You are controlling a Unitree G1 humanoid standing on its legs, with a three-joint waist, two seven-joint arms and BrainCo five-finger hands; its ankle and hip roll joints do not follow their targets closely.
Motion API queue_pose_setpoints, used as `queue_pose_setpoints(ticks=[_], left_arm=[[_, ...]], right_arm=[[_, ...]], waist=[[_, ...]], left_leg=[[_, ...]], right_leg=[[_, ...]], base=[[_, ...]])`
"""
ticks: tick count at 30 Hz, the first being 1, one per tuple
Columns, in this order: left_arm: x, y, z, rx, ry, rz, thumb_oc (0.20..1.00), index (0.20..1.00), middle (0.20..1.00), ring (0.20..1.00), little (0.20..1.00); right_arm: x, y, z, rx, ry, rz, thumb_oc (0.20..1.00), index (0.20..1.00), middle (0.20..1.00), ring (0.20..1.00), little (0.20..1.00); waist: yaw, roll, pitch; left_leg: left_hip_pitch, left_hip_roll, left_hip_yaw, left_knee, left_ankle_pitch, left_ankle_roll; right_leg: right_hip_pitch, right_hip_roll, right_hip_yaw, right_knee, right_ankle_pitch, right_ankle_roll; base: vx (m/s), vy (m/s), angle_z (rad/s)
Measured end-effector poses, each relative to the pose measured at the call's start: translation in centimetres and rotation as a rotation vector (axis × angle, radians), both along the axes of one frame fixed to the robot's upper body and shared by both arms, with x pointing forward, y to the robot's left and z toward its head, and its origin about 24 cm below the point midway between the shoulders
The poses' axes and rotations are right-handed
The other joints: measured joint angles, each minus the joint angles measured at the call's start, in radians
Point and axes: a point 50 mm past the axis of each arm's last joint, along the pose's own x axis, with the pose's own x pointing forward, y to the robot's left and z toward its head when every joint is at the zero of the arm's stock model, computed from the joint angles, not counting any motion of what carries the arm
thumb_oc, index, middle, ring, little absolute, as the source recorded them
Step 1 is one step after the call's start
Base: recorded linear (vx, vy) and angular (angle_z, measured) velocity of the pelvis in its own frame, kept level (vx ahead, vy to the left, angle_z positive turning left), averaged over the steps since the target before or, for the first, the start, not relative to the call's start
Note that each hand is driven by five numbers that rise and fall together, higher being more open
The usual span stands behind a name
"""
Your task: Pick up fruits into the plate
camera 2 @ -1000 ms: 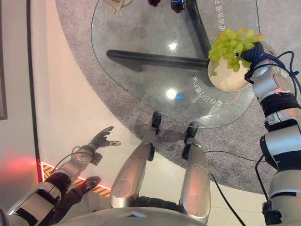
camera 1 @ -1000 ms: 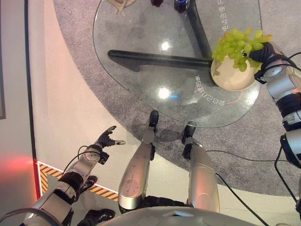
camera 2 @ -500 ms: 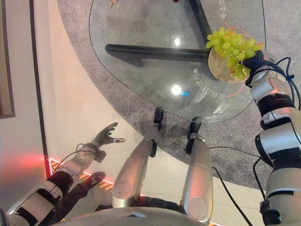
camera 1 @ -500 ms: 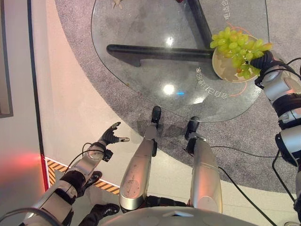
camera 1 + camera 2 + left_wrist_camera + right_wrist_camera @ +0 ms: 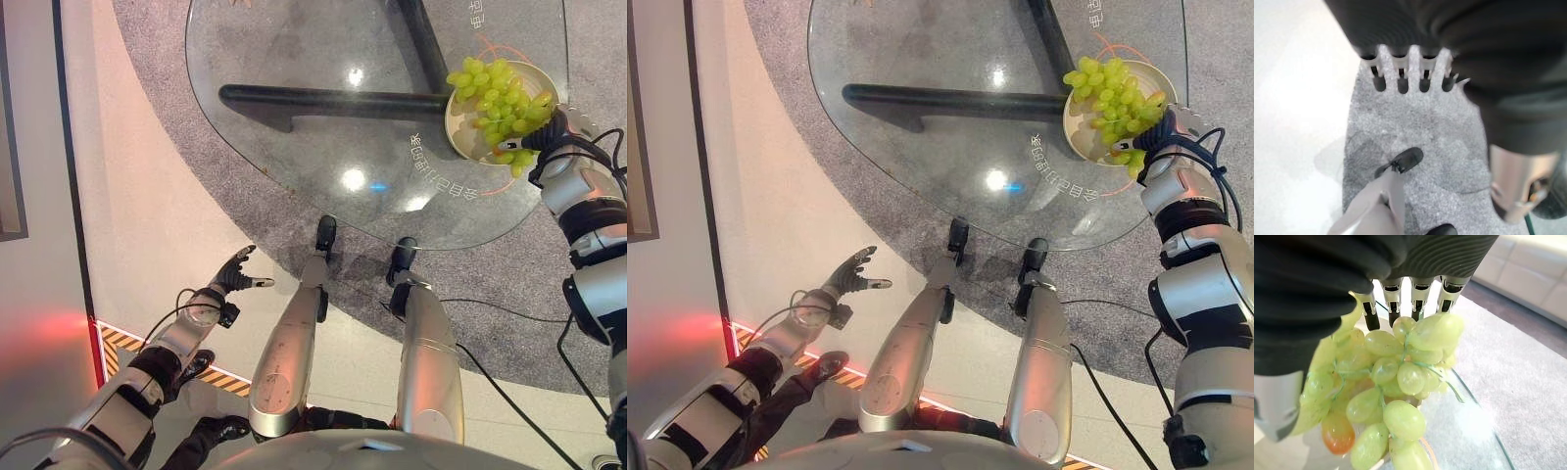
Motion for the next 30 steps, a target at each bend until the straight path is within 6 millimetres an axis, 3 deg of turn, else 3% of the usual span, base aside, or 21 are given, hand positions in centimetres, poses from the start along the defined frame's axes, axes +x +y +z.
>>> queue_pose_setpoints(ticks=[14, 16, 17, 18, 21, 24, 25, 27, 28, 30], left_arm=[[0.0, -0.2, -0.2, -0.006, 0.007, 0.002, 1.000, 1.000, 1.000, 1.000, 1.000], [-0.7, 0.1, -1.3, -0.004, 0.058, 0.022, 1.000, 1.000, 1.000, 1.000, 1.000], [-1.0, 0.2, -1.5, -0.005, 0.067, 0.023, 1.000, 1.000, 1.000, 1.000, 1.000], [-0.9, 0.3, -1.7, -0.037, 0.081, 0.045, 1.000, 1.000, 1.000, 1.000, 1.000], [-1.6, 0.4, -3.0, -0.075, 0.155, 0.081, 1.000, 1.000, 1.000, 1.000, 1.000], [-3.6, 1.0, -4.8, -0.115, 0.239, 0.123, 1.000, 1.000, 1.000, 1.000, 1.000], [-3.9, 1.0, -5.2, -0.136, 0.255, 0.148, 1.000, 1.000, 1.000, 1.000, 1.000], [-5.6, 0.8, -6.6, -0.160, 0.325, 0.158, 1.000, 1.000, 1.000, 1.000, 1.000], [-5.9, 1.0, -6.9, -0.192, 0.335, 0.197, 1.000, 1.000, 1.000, 1.000, 1.000], [-8.0, 1.2, -8.6, -0.240, 0.421, 0.265, 1.000, 1.000, 1.000, 1.000, 1.000]], right_arm=[[-0.2, 0.0, 0.2, 0.018, -0.133, -0.020, 1.000, 1.000, 1.000, 1.000, 1.000], [-0.5, 0.2, -1.8, 0.117, -0.157, 0.008, 1.000, 1.000, 1.000, 1.000, 1.000], [-0.5, 0.2, -1.9, 0.126, -0.170, 0.013, 1.000, 1.000, 1.000, 1.000, 1.000], [-0.8, 0.4, -2.2, 0.258, -0.238, 0.047, 1.000, 1.000, 1.000, 1.000, 1.000], [-2.0, 1.1, -6.3, 0.511, -0.246, 0.105, 1.000, 1.000, 1.000, 1.000, 1.000], [-4.3, 2.7, -12.5, 0.787, -0.179, 0.135, 1.000, 1.000, 1.000, 1.000, 1.000], [-4.7, 3.0, -13.4, 0.850, -0.184, 0.138, 1.000, 1.000, 1.000, 1.000, 1.000], [-7.3, 4.3, -18.4, 0.978, -0.058, 0.116, 1.000, 1.000, 1.000, 1.000, 1.000], [-7.9, 3.9, -18.8, 1.039, -0.095, 0.107, 1.000, 1.000, 1.000, 1.000, 1.000], [-11.3, 5.4, -23.6, 1.216, -0.014, 0.055, 1.000, 1.000, 1.000, 1.000, 1.000]], waist=[[-0.005, 0.000, 0.000], [-0.027, -0.001, -0.002], [-0.038, -0.004, -0.010], [-0.039, -0.003, -0.010], [-0.057, -0.008, -0.012], [-0.085, -0.037, -0.078], [-0.088, -0.039, -0.078], [-0.110, -0.068, -0.142], [-0.109, -0.071, -0.143], [-0.120, -0.105, -0.192]], left_leg=[[0.092, 0.012, 0.010, -0.004, -0.008, 0.008], [0.172, 0.018, 0.014, -0.011, -0.021, 0.016], [0.183, 0.019, 0.020, -0.019, -0.028, 0.019], [0.197, 0.021, 0.025, -0.022, -0.035, 0.017], [0.274, 0.031, 0.025, -0.037, -0.042, 0.023], [0.319, 0.039, 0.043, -0.060, -0.061, 0.026], [0.344, 0.041, 0.046, -0.064, -0.059, 0.029], [0.376, 0.046, 0.061, -0.084, -0.071, 0.026], [0.400, 0.048, 0.063, -0.090, -0.068, 0.025], [0.473, 0.052, 0.067, -0.103, -0.085, 0.024]], right_leg=[[0.116, 0.008, -0.002, -0.052, 0.007, 0.000], [0.216, 0.019, -0.004, -0.107, 0.023, 0.004], [0.222, 0.019, 0.004, -0.112, 0.021, 0.008], [0.242, 0.020, 0.005, -0.128, 0.030, 0.009], [0.344, 0.034, 0.001, -0.190, 0.045, 0.014], [0.395, 0.047, 0.012, -0.243, 0.053, 0.020], [0.426, 0.050, 0.010, -0.260, 0.063, 0.017], [0.467, 0.059, 0.020, -0.311, 0.068, 0.021], [0.500, 0.062, 0.016, -0.336, 0.083, 0.025], [0.606, 0.072, 0.014, -0.413, 0.092, 0.027]], base=[[-0.01, 0.040, -0.01], [0.06, 0.086, -0.07], [0.12, 0.135, -0.10], [0.12, 0.110, -0.11], [0.10, 0.047, -0.04], [0.16, 0.038, -0.16], [0.14, 0.021, -0.09], [0.25, 0.033, -0.13], [0.23, 0.022, -0.04], [0.26, 0.013, 0.01]])
